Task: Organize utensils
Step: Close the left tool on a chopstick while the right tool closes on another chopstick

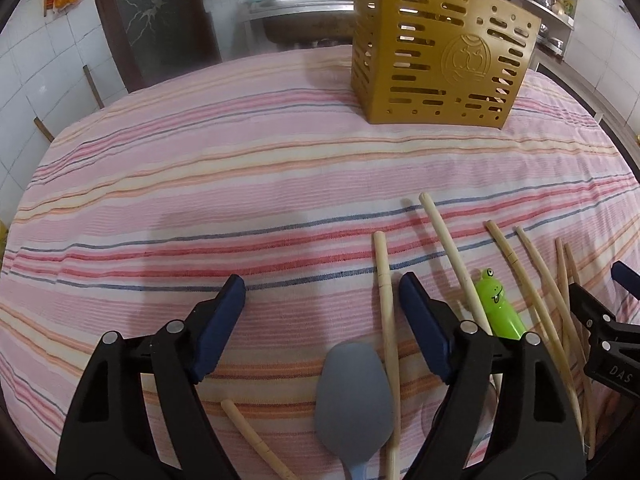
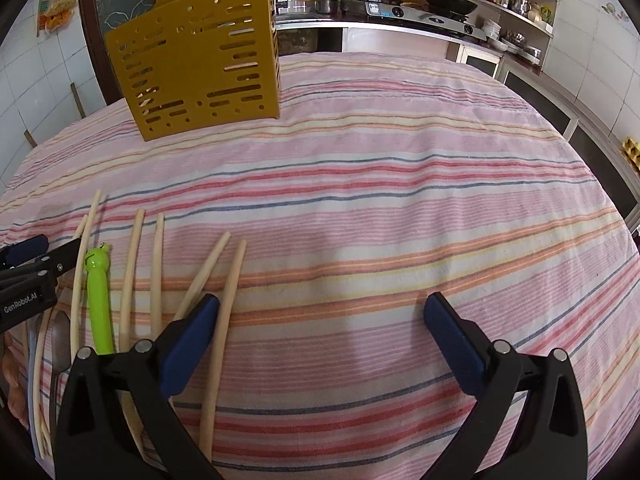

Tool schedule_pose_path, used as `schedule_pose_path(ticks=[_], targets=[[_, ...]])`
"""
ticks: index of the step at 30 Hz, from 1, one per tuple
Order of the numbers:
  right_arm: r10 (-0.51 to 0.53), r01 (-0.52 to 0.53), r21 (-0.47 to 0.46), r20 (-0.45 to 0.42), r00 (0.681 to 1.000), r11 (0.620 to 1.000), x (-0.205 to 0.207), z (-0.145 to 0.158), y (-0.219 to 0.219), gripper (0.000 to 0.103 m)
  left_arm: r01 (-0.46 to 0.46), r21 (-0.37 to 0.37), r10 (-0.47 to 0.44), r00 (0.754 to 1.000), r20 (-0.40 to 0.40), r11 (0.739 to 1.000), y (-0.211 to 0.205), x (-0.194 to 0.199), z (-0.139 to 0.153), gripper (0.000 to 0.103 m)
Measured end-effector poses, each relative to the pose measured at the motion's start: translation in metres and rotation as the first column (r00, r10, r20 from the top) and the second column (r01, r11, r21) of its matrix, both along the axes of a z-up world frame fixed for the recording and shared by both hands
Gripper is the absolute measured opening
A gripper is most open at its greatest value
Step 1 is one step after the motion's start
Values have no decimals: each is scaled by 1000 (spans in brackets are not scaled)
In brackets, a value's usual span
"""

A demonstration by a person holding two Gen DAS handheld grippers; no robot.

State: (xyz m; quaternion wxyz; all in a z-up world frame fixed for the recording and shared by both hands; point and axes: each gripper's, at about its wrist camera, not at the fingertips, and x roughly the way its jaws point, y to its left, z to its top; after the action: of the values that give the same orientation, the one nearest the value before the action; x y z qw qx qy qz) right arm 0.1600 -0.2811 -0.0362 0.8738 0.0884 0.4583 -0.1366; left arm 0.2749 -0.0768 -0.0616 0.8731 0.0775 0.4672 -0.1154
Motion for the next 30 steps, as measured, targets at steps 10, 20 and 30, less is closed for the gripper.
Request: schedule_pose_path(ticks=[10,20,30], targets=[[24,-23,-84,9,1000,996,-1,8,17,87,6,32,-6,1000,14,999,-16,-9,5,48],[60,-59,-36,17,998,998,2,17,34,31,-9,-22,9,1000,-22,1000,-17,-4,8,31],[70,-70,-4,-7,998,998,17,18,35,9,5,-15,-5,999,-31,1000,-26,-5,8,10]])
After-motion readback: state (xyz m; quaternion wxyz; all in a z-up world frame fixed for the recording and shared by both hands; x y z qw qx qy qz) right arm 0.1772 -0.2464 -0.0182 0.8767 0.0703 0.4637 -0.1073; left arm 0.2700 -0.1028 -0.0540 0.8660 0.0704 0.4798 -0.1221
